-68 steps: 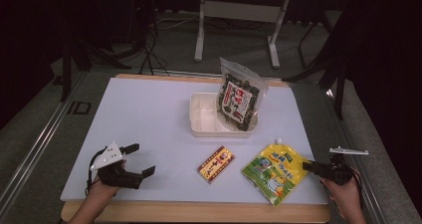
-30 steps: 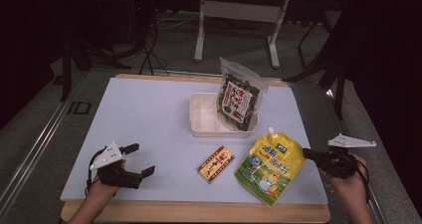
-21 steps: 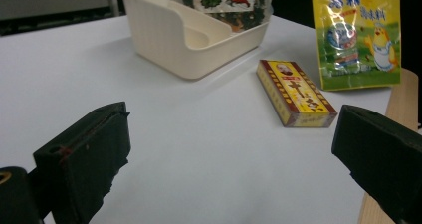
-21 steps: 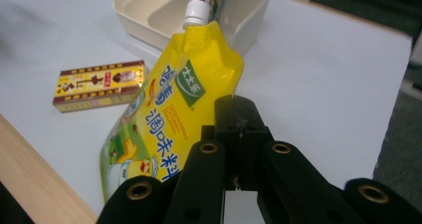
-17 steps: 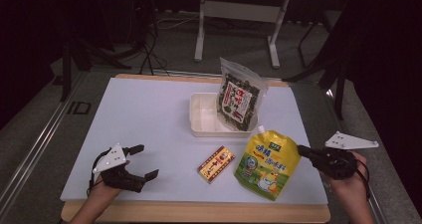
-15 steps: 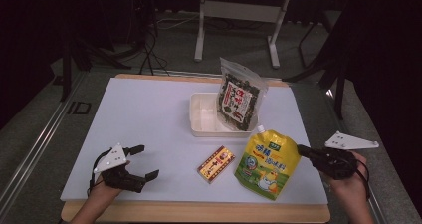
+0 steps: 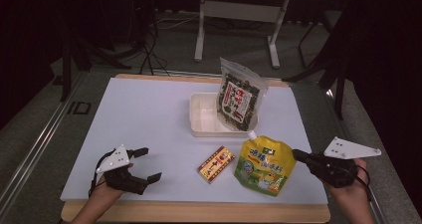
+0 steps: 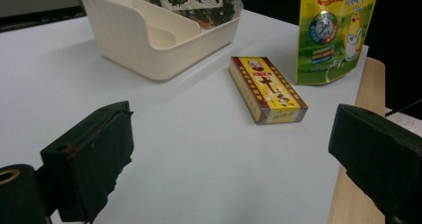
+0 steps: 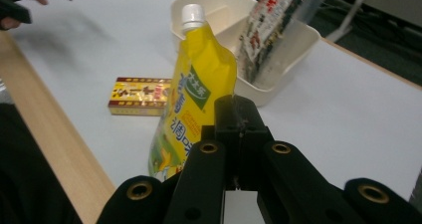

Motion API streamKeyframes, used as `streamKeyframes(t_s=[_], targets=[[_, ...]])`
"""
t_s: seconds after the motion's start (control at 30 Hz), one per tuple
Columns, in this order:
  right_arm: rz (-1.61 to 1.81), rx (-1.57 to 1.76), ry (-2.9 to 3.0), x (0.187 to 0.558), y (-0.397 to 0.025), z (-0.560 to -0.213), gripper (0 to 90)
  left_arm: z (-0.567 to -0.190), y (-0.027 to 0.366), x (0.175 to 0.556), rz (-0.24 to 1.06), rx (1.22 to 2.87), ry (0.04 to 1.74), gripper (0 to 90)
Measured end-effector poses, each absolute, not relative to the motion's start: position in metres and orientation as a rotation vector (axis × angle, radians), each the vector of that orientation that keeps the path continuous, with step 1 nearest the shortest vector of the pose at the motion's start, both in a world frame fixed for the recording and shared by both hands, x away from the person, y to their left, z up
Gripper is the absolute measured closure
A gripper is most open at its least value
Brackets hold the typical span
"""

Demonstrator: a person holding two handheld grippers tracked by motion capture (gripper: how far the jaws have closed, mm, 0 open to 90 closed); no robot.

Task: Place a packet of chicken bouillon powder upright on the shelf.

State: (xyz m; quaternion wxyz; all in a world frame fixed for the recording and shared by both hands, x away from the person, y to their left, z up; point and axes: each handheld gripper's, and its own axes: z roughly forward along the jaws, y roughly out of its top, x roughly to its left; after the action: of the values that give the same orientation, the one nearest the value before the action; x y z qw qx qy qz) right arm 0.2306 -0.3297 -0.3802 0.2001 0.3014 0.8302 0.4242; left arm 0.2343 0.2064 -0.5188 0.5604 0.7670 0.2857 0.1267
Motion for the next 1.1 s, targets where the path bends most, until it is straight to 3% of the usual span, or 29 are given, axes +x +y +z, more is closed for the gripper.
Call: streamKeyframes(t_s=[0.37, 0.9, 0.97, 1.0, 1.1], targets=[[1.195, 0.83, 2.343, 0.218, -0.335, -0.384, 90.0, -0.511, 0.188, 0.228, 0.217, 1.873, 0.646, 2.7], [1.217, 0.829, 2.332, 0.211, -0.338, -0.387, 89.6, -0.513, 0.175, 0.227, 0.203, 1.893, 0.618, 2.8], [1.235, 0.844, 2.337, 0.213, -0.339, -0.388, 85.2, -0.513, 0.176, 0.227, 0.201, 1.887, 0.622, 2.8], [1.233, 0.857, 2.356, 0.216, -0.339, -0.39, 78.5, -0.513, 0.177, 0.227, 0.199, 1.885, 0.621, 2.8], [1.209, 0.886, 2.374, 0.221, -0.337, -0.398, 77.3, -0.514, 0.176, 0.227, 0.201, 1.89, 0.619, 2.8]])
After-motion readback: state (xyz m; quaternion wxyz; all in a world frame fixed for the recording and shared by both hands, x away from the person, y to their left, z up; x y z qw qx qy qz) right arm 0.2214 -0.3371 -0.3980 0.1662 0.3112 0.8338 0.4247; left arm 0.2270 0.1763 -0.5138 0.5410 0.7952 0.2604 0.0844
